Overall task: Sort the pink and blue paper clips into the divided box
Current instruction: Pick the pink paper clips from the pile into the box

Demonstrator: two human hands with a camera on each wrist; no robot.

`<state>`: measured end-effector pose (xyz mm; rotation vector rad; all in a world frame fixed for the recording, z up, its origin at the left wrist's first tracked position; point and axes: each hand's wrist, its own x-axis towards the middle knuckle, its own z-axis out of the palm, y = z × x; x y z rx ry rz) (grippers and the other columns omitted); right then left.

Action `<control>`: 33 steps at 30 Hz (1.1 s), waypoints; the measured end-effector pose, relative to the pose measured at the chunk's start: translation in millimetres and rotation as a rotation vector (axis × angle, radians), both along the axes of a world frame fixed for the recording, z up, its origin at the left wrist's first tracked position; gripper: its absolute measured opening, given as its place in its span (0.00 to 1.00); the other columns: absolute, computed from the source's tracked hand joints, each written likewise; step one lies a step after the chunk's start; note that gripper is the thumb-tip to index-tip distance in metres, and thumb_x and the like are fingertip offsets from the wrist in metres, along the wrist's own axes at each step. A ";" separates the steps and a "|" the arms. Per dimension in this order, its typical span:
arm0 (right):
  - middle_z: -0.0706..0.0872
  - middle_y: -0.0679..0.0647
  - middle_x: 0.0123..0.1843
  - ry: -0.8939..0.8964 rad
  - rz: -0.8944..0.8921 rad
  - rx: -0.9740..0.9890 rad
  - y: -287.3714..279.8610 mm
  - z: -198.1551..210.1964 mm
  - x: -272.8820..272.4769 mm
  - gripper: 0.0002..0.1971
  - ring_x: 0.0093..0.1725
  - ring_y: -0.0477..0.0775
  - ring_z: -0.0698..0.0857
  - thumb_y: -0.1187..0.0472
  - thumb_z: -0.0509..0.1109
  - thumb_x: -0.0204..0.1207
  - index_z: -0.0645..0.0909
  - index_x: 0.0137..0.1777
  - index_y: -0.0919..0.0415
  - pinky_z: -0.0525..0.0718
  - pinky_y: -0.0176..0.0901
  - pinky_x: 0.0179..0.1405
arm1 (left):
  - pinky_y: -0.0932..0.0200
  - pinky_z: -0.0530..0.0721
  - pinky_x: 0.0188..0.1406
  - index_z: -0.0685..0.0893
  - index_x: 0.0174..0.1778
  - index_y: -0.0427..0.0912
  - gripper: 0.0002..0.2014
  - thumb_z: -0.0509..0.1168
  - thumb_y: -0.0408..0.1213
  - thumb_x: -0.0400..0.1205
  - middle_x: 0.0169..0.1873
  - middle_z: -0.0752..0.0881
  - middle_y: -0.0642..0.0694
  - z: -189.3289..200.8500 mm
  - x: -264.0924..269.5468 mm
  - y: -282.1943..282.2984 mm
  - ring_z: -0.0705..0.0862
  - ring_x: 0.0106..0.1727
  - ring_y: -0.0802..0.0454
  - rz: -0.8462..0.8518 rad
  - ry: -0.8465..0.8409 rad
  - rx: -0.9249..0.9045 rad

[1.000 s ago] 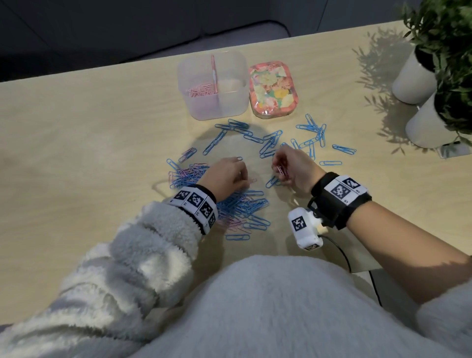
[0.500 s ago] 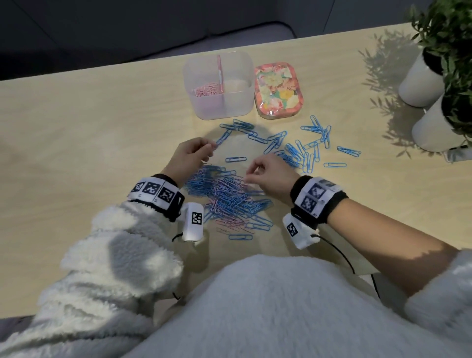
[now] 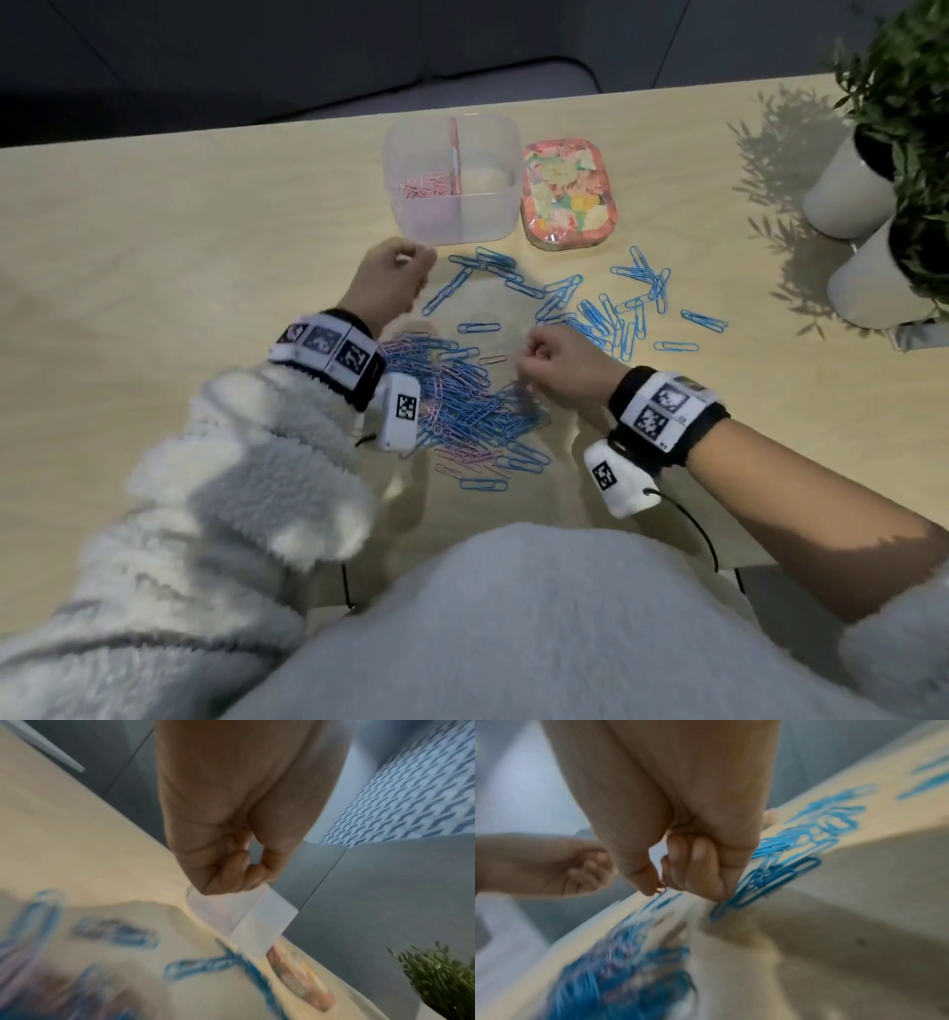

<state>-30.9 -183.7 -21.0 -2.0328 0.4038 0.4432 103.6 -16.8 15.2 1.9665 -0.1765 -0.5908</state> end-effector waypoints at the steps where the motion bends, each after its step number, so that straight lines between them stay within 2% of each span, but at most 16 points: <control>1: 0.78 0.53 0.30 0.012 -0.078 0.081 -5.6 4.3 1.5 0.04 0.26 0.47 0.79 0.68 0.65 0.76 0.77 0.40 0.66 0.75 0.36 0.24 | 0.66 0.70 0.25 0.74 0.35 0.45 0.10 0.58 0.36 0.83 0.28 0.73 0.50 6.1 12.4 -6.6 0.70 0.27 0.58 0.015 -0.064 0.012; 4: 0.76 0.51 0.23 0.054 -0.243 0.241 -20.2 15.9 10.5 0.12 0.13 0.39 0.71 0.71 0.62 0.77 0.75 0.32 0.62 0.66 0.28 0.11 | 0.67 0.70 0.27 0.77 0.45 0.41 0.10 0.51 0.28 0.83 0.29 0.73 0.52 24.9 47.7 -29.1 0.71 0.31 0.58 0.072 -0.201 0.034; 7: 0.78 0.55 0.27 0.054 -0.298 0.394 -28.4 28.7 23.3 0.12 0.14 0.40 0.72 0.72 0.62 0.77 0.74 0.32 0.62 0.65 0.28 0.12 | 0.75 0.72 0.17 0.78 0.57 0.35 0.18 0.46 0.23 0.80 0.32 0.73 0.51 32.0 78.5 -46.4 0.72 0.30 0.57 0.137 -0.175 0.056; 10: 0.80 0.56 0.31 -0.018 -0.227 0.389 -34.6 45.2 41.0 0.08 0.17 0.40 0.75 0.70 0.64 0.78 0.77 0.38 0.61 0.69 0.29 0.14 | 0.69 0.73 0.20 0.74 0.66 0.28 0.20 0.47 0.24 0.81 0.35 0.78 0.47 29.5 96.6 -53.8 0.73 0.28 0.56 0.177 -0.073 0.039; 13: 0.83 0.54 0.33 -0.097 -0.205 0.290 -36.9 59.6 68.0 0.06 0.21 0.40 0.77 0.69 0.64 0.78 0.82 0.47 0.61 0.73 0.30 0.18 | 0.73 0.69 0.14 0.75 0.68 0.29 0.19 0.49 0.26 0.83 0.55 0.82 0.33 28.9 94.8 -56.2 0.75 0.25 0.58 0.178 -0.070 0.032; 15: 0.82 0.54 0.31 -0.142 -0.243 0.304 -29.4 67.7 94.0 0.08 0.20 0.41 0.77 0.69 0.63 0.78 0.81 0.41 0.60 0.71 0.30 0.16 | 0.76 0.71 0.15 0.74 0.69 0.32 0.20 0.48 0.26 0.83 0.60 0.79 0.36 27.6 88.7 -53.8 0.75 0.32 0.58 0.186 -0.078 -0.031; 17: 0.79 0.55 0.26 -0.151 -0.316 0.402 -16.9 74.8 124.2 0.11 0.18 0.44 0.74 0.71 0.61 0.77 0.78 0.34 0.62 0.66 0.32 0.15 | 0.77 0.75 0.24 0.77 0.67 0.33 0.19 0.50 0.27 0.83 0.56 0.79 0.41 25.7 80.1 -42.1 0.76 0.35 0.63 0.216 -0.113 -0.121; 20: 0.76 0.53 0.17 -0.166 -0.364 0.498 3.4 83.0 163.4 0.12 0.16 0.47 0.71 0.73 0.58 0.75 0.75 0.31 0.64 0.65 0.35 0.19 | 0.71 0.76 0.42 0.83 0.59 0.35 0.16 0.53 0.26 0.81 0.60 0.83 0.29 20.3 57.5 -11.4 0.78 0.39 0.66 0.217 -0.204 -0.148; 23: 0.75 0.58 0.23 -0.140 -0.289 0.417 22.8 84.5 190.1 0.12 0.20 0.51 0.70 0.73 0.56 0.76 0.73 0.33 0.64 0.65 0.32 0.16 | 0.75 0.75 0.38 0.83 0.59 0.35 0.15 0.55 0.26 0.82 0.58 0.81 0.24 10.3 20.1 28.9 0.75 0.34 0.72 0.156 -0.243 -0.019; 25: 0.75 0.60 0.26 -0.079 -0.227 0.323 30.9 81.2 202.5 0.11 0.23 0.54 0.72 0.71 0.56 0.77 0.72 0.33 0.64 0.68 0.31 0.13 | 0.72 0.80 0.46 0.84 0.58 0.35 0.13 0.57 0.26 0.82 0.54 0.86 0.33 -2.3 -3.7 57.3 0.78 0.37 0.73 0.099 -0.210 0.077; 27: 0.77 0.58 0.30 -0.078 -0.158 0.169 33.9 78.1 209.7 0.10 0.26 0.53 0.77 0.68 0.58 0.78 0.74 0.35 0.62 0.74 0.34 0.13 | 0.72 0.78 0.43 0.85 0.55 0.39 0.11 0.60 0.26 0.81 0.46 0.87 0.46 -18.1 -21.0 86.1 0.80 0.37 0.75 0.047 -0.190 0.184; 28: 0.78 0.55 0.33 -0.094 -0.111 0.078 34.1 78.4 210.2 0.08 0.28 0.50 0.78 0.66 0.59 0.79 0.77 0.39 0.62 0.75 0.31 0.13 | 0.68 0.78 0.41 0.85 0.53 0.40 0.10 0.61 0.27 0.81 0.43 0.86 0.47 -25.7 -28.0 99.3 0.81 0.37 0.71 0.019 -0.177 0.235; 29: 0.79 0.54 0.38 -0.113 -0.071 0.005 34.2 78.1 209.5 0.08 0.30 0.48 0.79 0.64 0.58 0.80 0.80 0.46 0.62 0.75 0.26 0.16 | 0.66 0.78 0.40 0.85 0.52 0.40 0.09 0.62 0.28 0.81 0.43 0.86 0.45 -31.5 -34.8 111.0 0.82 0.40 0.63 0.000 -0.161 0.284; 30: 0.80 0.56 0.44 -0.135 -0.045 -0.046 34.0 77.1 208.9 0.12 0.35 0.49 0.81 0.65 0.57 0.80 0.81 0.55 0.66 0.81 0.27 0.24 | 0.66 0.78 0.39 0.85 0.51 0.40 0.07 0.64 0.30 0.81 0.45 0.86 0.43 -36.4 -41.6 121.2 0.83 0.41 0.56 -0.005 -0.143 0.318; 32: 0.81 0.63 0.55 -0.169 -0.044 -0.069 38.3 74.6 203.0 0.17 0.53 0.61 0.85 0.70 0.53 0.78 0.78 0.62 0.72 0.86 0.43 0.56 | 0.69 0.77 0.38 0.84 0.48 0.43 0.04 0.68 0.33 0.78 0.45 0.86 0.42 -43.2 -54.8 135.5 0.83 0.41 0.52 0.027 -0.096 0.322; 33: 0.80 0.65 0.59 -0.227 -0.053 -0.092 42.7 74.2 197.9 0.19 0.62 0.65 0.82 0.72 0.52 0.77 0.78 0.63 0.71 0.78 0.51 0.69 | 0.70 0.78 0.37 0.83 0.47 0.43 0.04 0.69 0.33 0.78 0.45 0.85 0.43 -44.5 -61.5 138.8 0.83 0.41 0.53 0.052 -0.072 0.304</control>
